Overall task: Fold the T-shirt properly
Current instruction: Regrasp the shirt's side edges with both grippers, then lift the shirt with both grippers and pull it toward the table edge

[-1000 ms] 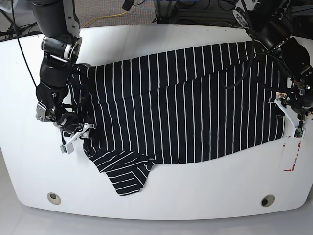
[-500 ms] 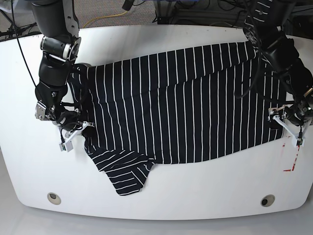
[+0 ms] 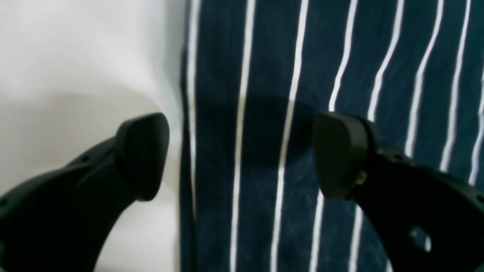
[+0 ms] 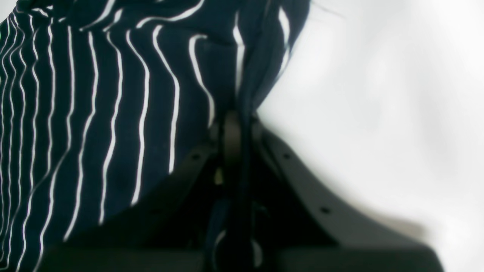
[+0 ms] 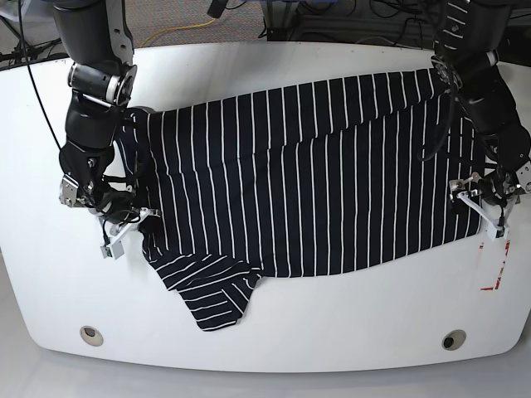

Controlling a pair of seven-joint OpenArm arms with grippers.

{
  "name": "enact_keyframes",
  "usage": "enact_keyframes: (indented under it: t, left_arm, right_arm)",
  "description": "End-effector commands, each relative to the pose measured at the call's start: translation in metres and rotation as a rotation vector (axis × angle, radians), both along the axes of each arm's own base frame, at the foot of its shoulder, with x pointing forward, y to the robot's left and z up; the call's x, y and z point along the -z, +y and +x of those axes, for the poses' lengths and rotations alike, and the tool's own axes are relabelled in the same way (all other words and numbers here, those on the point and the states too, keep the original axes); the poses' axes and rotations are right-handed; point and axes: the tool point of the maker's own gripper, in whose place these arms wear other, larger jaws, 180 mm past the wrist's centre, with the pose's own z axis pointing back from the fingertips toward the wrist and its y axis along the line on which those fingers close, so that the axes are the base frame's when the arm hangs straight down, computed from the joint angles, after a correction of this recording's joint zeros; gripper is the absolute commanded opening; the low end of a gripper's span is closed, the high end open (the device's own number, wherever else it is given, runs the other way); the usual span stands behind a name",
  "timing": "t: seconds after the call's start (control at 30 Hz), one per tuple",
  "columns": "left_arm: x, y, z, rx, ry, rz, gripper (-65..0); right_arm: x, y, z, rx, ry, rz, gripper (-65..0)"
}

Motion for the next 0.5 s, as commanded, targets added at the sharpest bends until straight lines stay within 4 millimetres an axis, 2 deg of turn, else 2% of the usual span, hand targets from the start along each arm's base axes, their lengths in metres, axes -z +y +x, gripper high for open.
enact_keyframes:
  t: [0.0,0.2,0.3,0.33,0.4,0.47]
  left_arm:
    - [-0.02,0.004,0.017,0.014,-0.048,0.022,-9.0]
    - [-0.017,-0.005,0.019,0.031,-0.045,0.012,-9.3]
    - [-0.005,-0.027,0.018,0.093,-0.029,-0.031,-12.2]
    - [0.0,-0.033,0.016,0.126,-0.018,-0.045,-16.4]
    - [0.01,-0.044,0.01,0.178,0.007,-0.079,-28.9]
    - [0.014,-0.048,0.009,0.197,0.015,-0.092,-39.4]
  right_arm:
    - [-0.02,-0.007,0.016,0.013,-0.057,-0.001,-65.0]
    - [-0.022,-0.008,0.017,0.017,-0.062,0.003,-65.0]
    - [-0.022,-0.01,0.017,0.019,-0.062,0.0,-65.0]
    - [-0.025,-0.011,0.018,0.019,-0.07,-0.003,-65.0]
    - [-0.035,-0.013,0.023,0.017,-0.103,-0.021,-65.0]
    - [-0.042,-0.014,0.025,0.011,-0.124,-0.039,-65.0]
